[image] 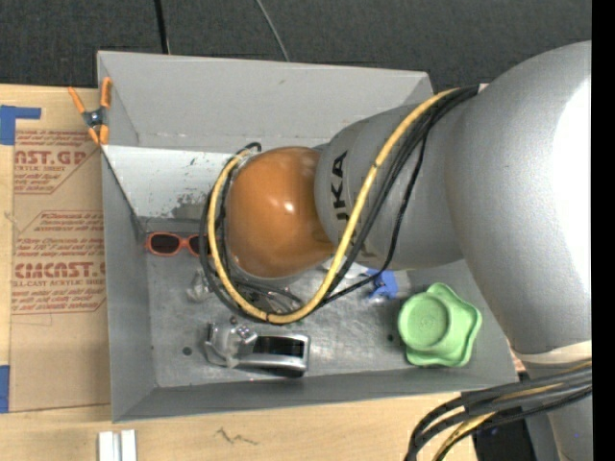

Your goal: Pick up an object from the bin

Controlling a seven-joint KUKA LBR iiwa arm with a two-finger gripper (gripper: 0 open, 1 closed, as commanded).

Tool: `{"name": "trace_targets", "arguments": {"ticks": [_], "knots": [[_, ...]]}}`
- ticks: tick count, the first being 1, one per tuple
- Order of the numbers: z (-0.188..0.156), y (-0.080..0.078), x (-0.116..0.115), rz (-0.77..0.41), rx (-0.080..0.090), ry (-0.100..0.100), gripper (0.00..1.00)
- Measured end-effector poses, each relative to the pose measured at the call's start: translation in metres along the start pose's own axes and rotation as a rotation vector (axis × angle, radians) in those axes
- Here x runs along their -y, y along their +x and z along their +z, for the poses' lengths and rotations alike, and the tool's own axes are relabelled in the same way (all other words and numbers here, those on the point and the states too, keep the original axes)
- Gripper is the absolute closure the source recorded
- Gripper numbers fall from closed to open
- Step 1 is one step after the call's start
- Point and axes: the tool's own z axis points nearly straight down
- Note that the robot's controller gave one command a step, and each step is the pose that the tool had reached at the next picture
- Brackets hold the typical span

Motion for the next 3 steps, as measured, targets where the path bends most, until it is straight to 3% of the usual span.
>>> {"name": "trace_targets", "arguments": {"ticks": [1,2,3], "knots": [[0.0,0.0,0.0,0.0,0.0,0.0,0.0],[0.008,0.01,0.025,-0.05,-0.004,0.001,0.0],[0.015,-0.005,0.063,-0.212,-0.023,0.0,0.0]]}}
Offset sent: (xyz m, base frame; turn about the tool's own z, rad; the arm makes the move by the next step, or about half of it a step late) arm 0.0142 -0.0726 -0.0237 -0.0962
